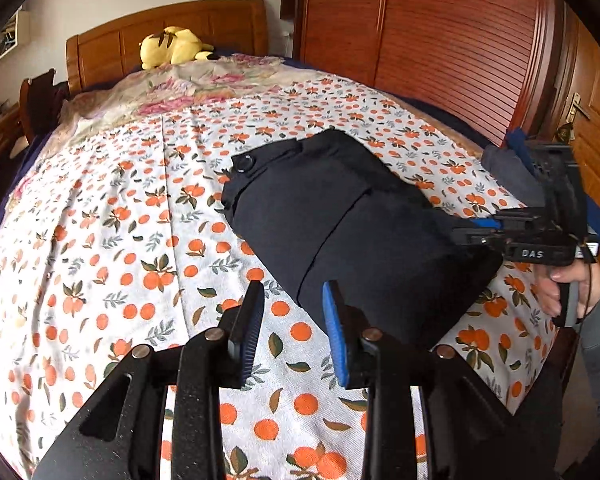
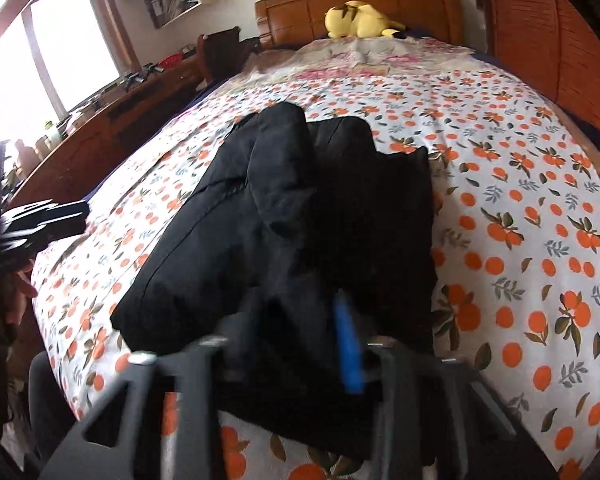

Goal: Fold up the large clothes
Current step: 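Grasp the folded black coat bundle with the right tool while the left tool grasps its other end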

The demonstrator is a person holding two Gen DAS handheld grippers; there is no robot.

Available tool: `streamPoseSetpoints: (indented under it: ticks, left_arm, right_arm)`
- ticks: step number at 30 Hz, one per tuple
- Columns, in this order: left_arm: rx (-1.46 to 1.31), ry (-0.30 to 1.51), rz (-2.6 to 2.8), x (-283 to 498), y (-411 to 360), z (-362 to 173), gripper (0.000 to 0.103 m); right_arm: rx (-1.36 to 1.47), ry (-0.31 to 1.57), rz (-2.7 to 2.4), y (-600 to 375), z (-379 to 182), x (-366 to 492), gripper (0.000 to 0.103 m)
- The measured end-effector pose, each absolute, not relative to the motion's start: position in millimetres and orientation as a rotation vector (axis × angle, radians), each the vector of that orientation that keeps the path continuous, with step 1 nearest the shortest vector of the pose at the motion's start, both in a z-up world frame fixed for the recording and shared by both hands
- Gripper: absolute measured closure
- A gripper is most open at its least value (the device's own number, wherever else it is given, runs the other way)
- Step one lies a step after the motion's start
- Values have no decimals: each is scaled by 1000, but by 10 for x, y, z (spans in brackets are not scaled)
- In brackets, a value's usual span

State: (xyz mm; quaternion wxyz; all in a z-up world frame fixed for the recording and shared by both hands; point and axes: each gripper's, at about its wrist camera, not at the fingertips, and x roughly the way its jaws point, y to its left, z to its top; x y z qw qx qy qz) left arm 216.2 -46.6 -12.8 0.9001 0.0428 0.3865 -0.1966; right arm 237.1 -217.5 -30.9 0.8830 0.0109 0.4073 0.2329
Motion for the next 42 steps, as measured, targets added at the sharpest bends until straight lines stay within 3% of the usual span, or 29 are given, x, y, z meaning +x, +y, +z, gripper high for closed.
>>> streamPoseSetpoints:
  ticks: [4,13,20,28,30,35,42]
  left_arm:
    - [76,809,-443,2267,-539,-213,72]
    - [67,813,-448,2603,-814,-312,72]
    - [134,818,-423,2941,-1090,-463,72]
    - [136,860,-378,3433,-1175,-771,71]
    - [145,866,-358,3540,-1184,-819,63]
    - [142,898,-311,3777,-1148,-941,21]
    - [109,947,-337,3993,-1149,-1026,19]
  right_arm:
    - [5,791,526,-2195,-164,2244,96]
    - [-72,614,424,-2397,221,1801,97]
    - [-54,760,318,-2776,-364,1889,97]
    - [-41,745,335,-2771,-515,1847,97]
    - [-30,741,341,-2802,-525,1829,97]
    - [-22,732,349,-2788,-596,1770,97]
    - [-6,727,354,-2803,-623,1746,97]
